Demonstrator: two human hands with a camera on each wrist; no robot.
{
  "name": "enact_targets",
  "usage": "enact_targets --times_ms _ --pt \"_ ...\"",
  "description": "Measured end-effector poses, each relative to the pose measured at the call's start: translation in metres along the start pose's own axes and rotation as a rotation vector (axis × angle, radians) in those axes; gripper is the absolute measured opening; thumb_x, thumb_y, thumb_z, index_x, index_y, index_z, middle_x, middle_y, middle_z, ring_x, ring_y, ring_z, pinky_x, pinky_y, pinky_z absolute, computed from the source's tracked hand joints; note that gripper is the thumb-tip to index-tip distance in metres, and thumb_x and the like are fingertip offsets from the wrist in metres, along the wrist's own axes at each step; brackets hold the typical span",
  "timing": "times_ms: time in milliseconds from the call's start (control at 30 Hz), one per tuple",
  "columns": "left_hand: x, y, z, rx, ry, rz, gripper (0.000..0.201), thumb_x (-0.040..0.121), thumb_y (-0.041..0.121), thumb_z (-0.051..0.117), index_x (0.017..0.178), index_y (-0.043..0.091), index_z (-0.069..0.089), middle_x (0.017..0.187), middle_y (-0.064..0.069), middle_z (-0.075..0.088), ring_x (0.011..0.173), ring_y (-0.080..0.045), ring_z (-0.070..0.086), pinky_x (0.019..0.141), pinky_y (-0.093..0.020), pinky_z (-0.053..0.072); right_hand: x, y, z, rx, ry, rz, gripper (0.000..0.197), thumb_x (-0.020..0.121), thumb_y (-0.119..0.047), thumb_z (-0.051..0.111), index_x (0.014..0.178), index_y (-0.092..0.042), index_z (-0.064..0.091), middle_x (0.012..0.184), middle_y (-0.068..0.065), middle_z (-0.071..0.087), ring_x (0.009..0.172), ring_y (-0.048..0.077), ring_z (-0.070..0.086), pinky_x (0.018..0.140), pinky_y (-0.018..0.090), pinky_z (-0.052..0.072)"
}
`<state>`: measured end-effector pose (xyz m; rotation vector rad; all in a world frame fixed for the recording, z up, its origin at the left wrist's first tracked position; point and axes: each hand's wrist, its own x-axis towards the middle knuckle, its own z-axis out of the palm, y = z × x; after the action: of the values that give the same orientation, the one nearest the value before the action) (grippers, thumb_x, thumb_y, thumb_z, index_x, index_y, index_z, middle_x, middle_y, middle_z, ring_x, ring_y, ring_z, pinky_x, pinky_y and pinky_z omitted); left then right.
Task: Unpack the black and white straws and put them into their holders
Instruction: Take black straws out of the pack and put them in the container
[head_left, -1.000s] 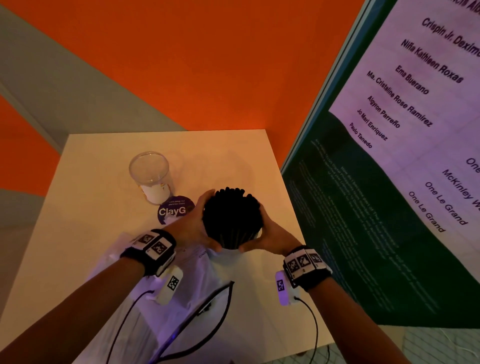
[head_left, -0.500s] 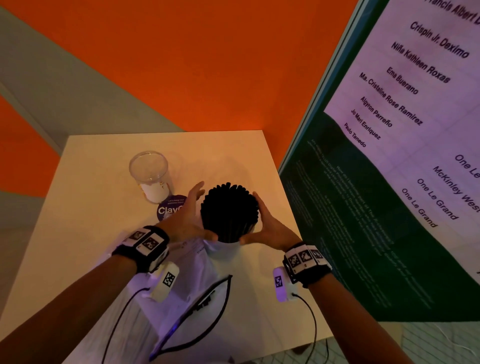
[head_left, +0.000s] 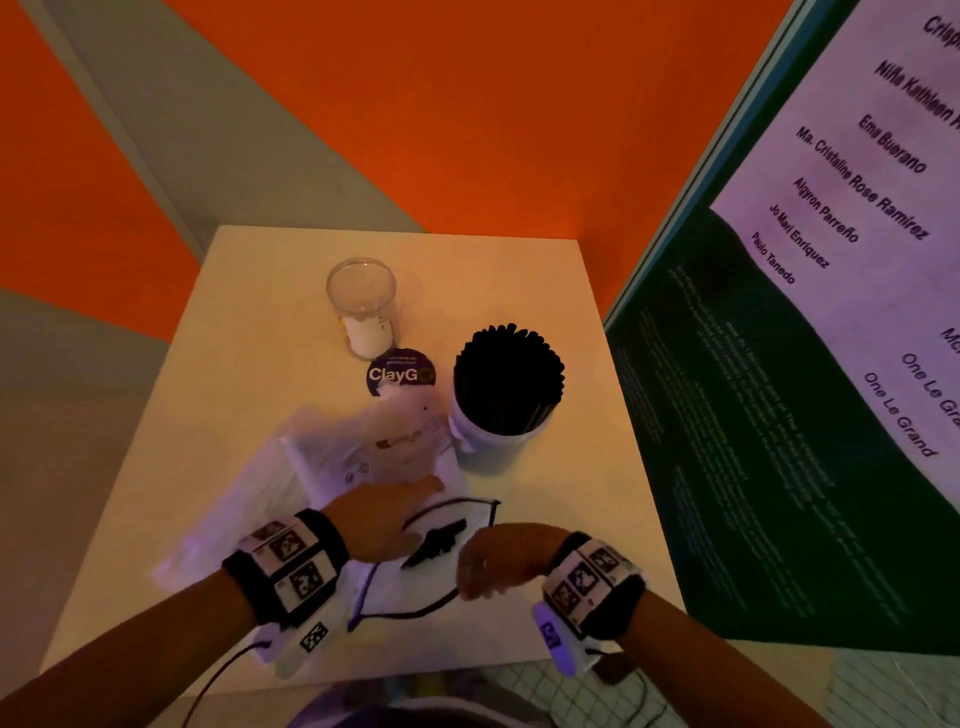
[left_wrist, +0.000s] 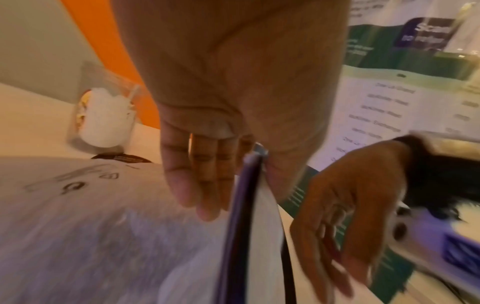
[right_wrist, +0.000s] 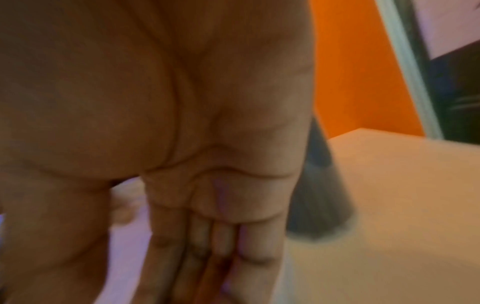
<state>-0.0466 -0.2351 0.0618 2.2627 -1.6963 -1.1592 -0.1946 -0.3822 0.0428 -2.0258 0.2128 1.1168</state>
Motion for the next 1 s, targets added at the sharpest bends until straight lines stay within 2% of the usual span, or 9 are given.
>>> enact_targets --times_ms 67,133,200,367,467,600,767,933,1000 --pt "-0.005 0.001 -0.007 -0.122 0.105 0.031 0.040 0.093 0.017 0.053 0.133 0.015 0.046 0.129 -0.005 0.056 0.112 -0.022 0.054 0.092 -0.030 0.044 0.019 -0.025 0.006 -0.004 0.079 -0.046 0.018 0.093 -0.012 0.055 0.096 -0.001 0.069 0.108 0.020 0.065 0.081 0.021 0.055 0.069 0.011 0.039" --pt "-0.010 0.001 -0.014 -0.254 0.184 0.053 0.028 0.094 0.012 0.054 0.121 0.009 0.055 0.112 -0.009 0.062 0.092 -0.020 0.058 0.079 -0.024 0.045 0.040 -0.045 0.007 -0.025 0.229 -0.027 0.027 0.094 -0.013 0.051 0.069 -0.008 0.059 0.092 0.021 0.060 0.071 0.022 0.051 0.071 0.025 0.041" --pt "-0.016 -0.001 -0.019 -0.326 0.265 0.066 0.028 0.094 0.014 0.056 0.121 0.008 0.055 0.102 -0.012 0.062 0.074 -0.012 0.055 0.066 -0.014 0.041 0.061 -0.057 0.008 -0.005 0.354 0.076 0.034 0.097 -0.016 0.046 0.063 -0.011 0.048 0.081 0.019 0.056 0.077 0.029 0.055 0.076 0.034 0.041" --pt "-0.016 -0.006 -0.025 -0.364 0.339 0.051 0.037 0.091 0.012 0.060 0.127 0.010 0.052 0.111 -0.013 0.060 0.078 -0.017 0.057 0.066 -0.014 0.042 0.094 -0.062 0.013 -0.127 0.526 0.246 0.022 0.093 -0.020 0.050 0.077 -0.006 0.056 0.077 0.004 0.052 0.070 0.020 0.051 0.066 0.028 0.040" --pt "-0.016 -0.010 -0.023 -0.350 0.338 0.041 0.037 0.090 0.012 0.061 0.127 0.014 0.052 0.108 -0.007 0.060 0.072 -0.003 0.052 0.064 -0.005 0.039 0.107 -0.055 0.022 -0.038 0.615 0.238 0.031 0.094 -0.018 0.048 0.121 -0.006 0.057 0.115 0.012 0.063 0.106 0.030 0.061 0.082 0.036 0.047" --pt "-0.017 -0.013 -0.017 -0.373 0.323 0.038 0.035 0.091 0.014 0.060 0.125 0.017 0.053 0.100 -0.003 0.060 0.068 0.006 0.052 0.061 -0.006 0.040 0.118 -0.057 0.025 -0.223 0.579 0.361 0.027 0.094 -0.020 0.047 0.116 -0.008 0.060 0.119 0.013 0.062 0.111 0.030 0.059 0.085 0.039 0.048" --pt "-0.016 -0.011 -0.014 -0.363 0.325 0.039 0.034 0.092 0.017 0.059 0.125 0.018 0.054 0.105 -0.001 0.058 0.081 -0.011 0.054 0.068 -0.012 0.042 0.121 -0.059 0.020 -0.451 0.371 0.426 0.034 0.095 -0.024 0.048 0.124 -0.008 0.054 0.127 0.015 0.056 0.119 0.032 0.053 0.091 0.044 0.045" --pt "-0.013 -0.009 -0.015 -0.362 0.319 0.048 0.034 0.092 0.018 0.059 0.126 0.017 0.054 0.099 0.004 0.055 0.079 -0.006 0.051 0.067 -0.011 0.039 0.116 -0.059 0.013 -0.451 0.300 0.419 0.047 0.094 -0.027 0.054 0.135 -0.004 0.044 0.136 0.019 0.048 0.126 0.034 0.047 0.102 0.045 0.042" --pt "-0.012 -0.006 -0.015 -0.356 0.308 0.053 0.034 0.092 0.019 0.059 0.125 0.017 0.053 0.099 0.002 0.057 0.078 -0.005 0.052 0.068 -0.015 0.041 0.106 -0.061 0.009 -0.339 0.306 0.375 0.042 0.093 -0.028 0.056 0.130 -0.008 0.048 0.124 0.017 0.055 0.120 0.030 0.050 0.098 0.040 0.042"
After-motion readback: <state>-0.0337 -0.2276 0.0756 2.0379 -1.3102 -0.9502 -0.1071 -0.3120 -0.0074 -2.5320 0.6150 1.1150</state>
